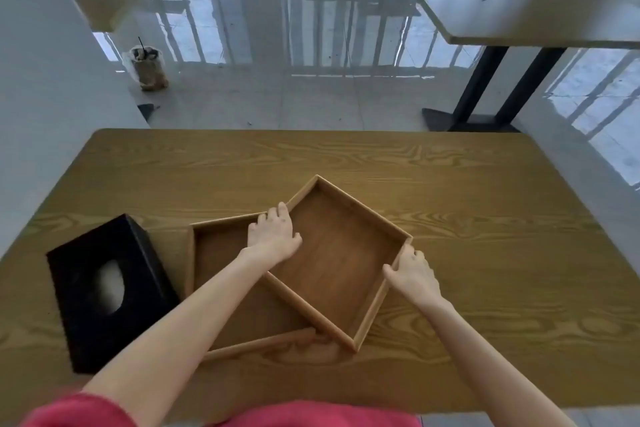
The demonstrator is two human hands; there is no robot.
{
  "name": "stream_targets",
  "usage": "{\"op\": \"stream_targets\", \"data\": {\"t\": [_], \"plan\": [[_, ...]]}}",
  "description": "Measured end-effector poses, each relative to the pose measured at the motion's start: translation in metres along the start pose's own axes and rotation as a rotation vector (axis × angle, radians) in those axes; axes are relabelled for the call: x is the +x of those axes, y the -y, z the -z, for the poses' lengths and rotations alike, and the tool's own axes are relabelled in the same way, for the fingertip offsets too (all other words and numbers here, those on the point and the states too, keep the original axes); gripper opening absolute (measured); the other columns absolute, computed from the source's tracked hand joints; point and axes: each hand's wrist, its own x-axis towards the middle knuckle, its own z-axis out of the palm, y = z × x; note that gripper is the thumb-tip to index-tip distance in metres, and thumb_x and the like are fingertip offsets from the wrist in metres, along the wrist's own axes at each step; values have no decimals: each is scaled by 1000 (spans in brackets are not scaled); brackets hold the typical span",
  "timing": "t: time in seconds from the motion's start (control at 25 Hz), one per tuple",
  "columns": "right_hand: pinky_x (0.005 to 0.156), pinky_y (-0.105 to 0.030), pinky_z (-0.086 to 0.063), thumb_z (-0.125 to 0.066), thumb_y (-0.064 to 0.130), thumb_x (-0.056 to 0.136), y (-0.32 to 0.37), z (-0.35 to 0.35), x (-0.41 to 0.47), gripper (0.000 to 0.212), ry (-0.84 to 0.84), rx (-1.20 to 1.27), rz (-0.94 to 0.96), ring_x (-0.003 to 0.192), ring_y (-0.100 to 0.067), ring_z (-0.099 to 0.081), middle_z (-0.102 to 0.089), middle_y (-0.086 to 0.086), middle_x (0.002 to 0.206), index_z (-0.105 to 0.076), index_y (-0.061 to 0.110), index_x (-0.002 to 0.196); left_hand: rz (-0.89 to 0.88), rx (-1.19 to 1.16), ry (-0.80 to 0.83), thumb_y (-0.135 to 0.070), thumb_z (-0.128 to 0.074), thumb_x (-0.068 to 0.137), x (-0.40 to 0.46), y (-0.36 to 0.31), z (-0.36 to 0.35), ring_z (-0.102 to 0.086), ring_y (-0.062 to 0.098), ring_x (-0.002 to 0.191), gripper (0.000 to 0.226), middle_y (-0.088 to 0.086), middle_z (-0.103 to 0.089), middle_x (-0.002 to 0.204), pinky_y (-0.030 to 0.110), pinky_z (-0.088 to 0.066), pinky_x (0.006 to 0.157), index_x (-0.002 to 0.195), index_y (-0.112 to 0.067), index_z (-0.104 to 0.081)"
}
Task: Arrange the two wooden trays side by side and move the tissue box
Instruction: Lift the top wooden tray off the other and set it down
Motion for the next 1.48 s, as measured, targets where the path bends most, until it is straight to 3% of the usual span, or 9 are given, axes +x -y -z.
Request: {"op": "stream_targets", "data": {"t": [0.16,0.36,0.48,0.84,0.96,1.12,1.28,1.48], "plan": [[98,-44,-41,-49,21,90,-7,-9,3,47,-5,62,-6,120,-37,-48,-51,-20,129,-37,-2,129,0,12,-61,-29,-47,91,-3,5,-7,-31,33,135,65,17,-30,147,42,-36,105,143,-3,-18],[100,-44,-44,-48,15,90,-12,-9,10,52,-24,133,38,118,-35,-51,-55,-19,128,-32,3,137,32,-88,-124,-15,-39,95,-11,17,-16,-44,31,122,40,15,-44,136,41,-45,92,134,-6,-36],[103,-42,-39,-51,15,90,-11,-8,5,61,-22,172,41,125,-34,-46,-49,-20,135,-23,4,143,13,-137,-156,-16,-36,97,-20,26,-21,-51,29,115,37,13,-52,129,40,-47,86,133,-10,-38],[105,-40,-37,-50,14,91,-14,-23,-10,58,-68,280,60,129,-33,-42,-41,-20,141,-24,0,141,121,-245,-127,-27,-44,95,-36,32,-19,-58,33,114,41,13,-62,125,41,-49,91,133,-12,-46],[104,-41,-37,-50,11,91,-14,-22,-4,54,-60,279,57,125,-33,-44,-47,-20,133,-30,1,139,128,-258,-138,-26,-44,95,-36,30,-15,-57,33,116,41,13,-61,128,40,-48,93,133,-12,-46],[96,-41,-47,-53,10,87,-9,-14,2,37,-73,305,103,105,-31,-57,-62,-18,108,-51,0,123,165,-365,-145,-27,-48,94,-29,35,-6,-53,31,122,41,11,-58,132,41,-45,98,133,-15,-48],[92,-33,-46,-58,9,87,12,8,16,38,-154,331,184,105,-30,-61,-67,-18,112,-53,0,123,185,-420,-151,-32,-49,92,-7,42,10,-50,30,124,43,10,-56,135,40,-44,99,132,-16,-50],[91,-37,-48,-60,12,86,44,33,53,42,-201,314,229,107,-32,-62,-68,-20,113,-53,3,125,171,-496,-196,-31,-55,89,34,47,33,-47,28,128,44,9,-56,135,37,-38,105,129,-13,-53]]}}
